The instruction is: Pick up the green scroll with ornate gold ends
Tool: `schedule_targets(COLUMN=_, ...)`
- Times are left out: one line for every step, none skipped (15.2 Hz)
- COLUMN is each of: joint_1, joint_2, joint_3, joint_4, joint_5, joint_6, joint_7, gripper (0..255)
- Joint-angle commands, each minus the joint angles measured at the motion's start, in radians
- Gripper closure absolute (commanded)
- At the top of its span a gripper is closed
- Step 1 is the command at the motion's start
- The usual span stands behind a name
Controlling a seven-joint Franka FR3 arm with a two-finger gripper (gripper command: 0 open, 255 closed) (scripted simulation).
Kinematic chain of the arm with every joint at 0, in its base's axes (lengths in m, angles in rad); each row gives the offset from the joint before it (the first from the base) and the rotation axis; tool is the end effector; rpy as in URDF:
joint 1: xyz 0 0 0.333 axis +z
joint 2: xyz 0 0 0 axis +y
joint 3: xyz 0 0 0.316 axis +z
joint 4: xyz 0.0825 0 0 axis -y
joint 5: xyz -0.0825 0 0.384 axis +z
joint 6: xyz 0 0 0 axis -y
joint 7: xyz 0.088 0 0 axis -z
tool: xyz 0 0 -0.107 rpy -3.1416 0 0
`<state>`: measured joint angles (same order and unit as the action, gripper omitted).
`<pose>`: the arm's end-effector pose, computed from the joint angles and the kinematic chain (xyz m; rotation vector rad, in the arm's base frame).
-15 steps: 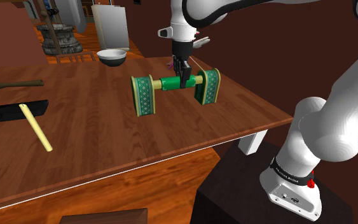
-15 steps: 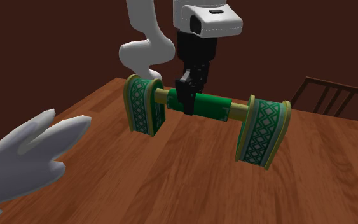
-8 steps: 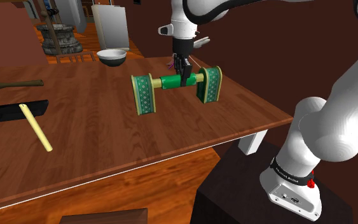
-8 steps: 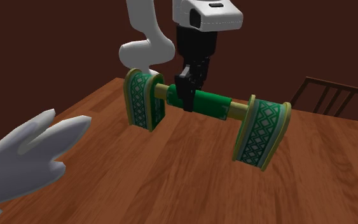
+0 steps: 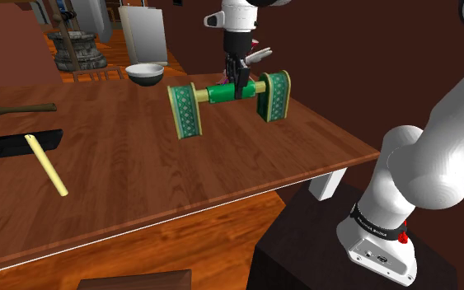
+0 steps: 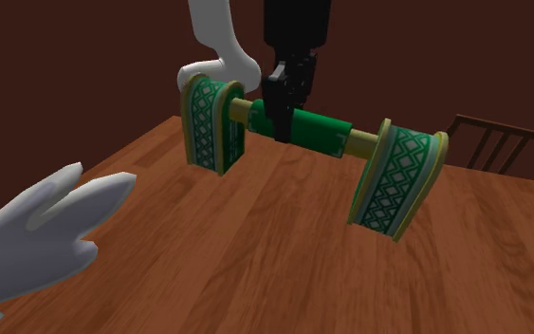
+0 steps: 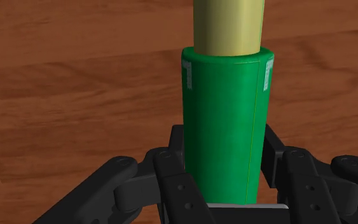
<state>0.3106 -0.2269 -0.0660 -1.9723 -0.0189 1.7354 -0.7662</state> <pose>0.4753 0.1142 0.5659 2.7442 1.5273 -0.0174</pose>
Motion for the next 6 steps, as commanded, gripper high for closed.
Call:
schedule_targets(joint_1=0.0, joint_2=0.001, joint_3=0.0, joint_4=0.031, joint_5=0.0, joint_6=-0.028, joint_7=-0.001, gripper=255)
schedule_targets(joint_1=0.0, joint_2=0.002, joint_3=0.0, joint_4=0.046, joint_5=0.0, joint_6=-0.041, joint_7=-0.001, gripper=255)
schedule_targets(joint_1=0.0, joint_2=0.003, joint_3=0.0, joint_4=0.061, joint_5=0.0, joint_6=-0.055, joint_7=-0.001, gripper=255)
schedule_targets(joint_1=0.0, joint_2=0.005, joint_3=0.0, joint_4=0.076, joint_5=0.001, joint_6=-0.068, joint_7=-0.002, gripper=255)
schedule_targets(joint_1=0.0, joint_2=0.005, joint_3=0.0, joint_4=0.078, joint_5=0.001, joint_6=-0.07, joint_7=-0.002, gripper=255)
schedule_targets(joint_1=0.0, joint_2=0.005, joint_3=0.0, joint_4=0.078, joint_5=0.001, joint_6=-0.07, joint_7=-0.002, gripper=255)
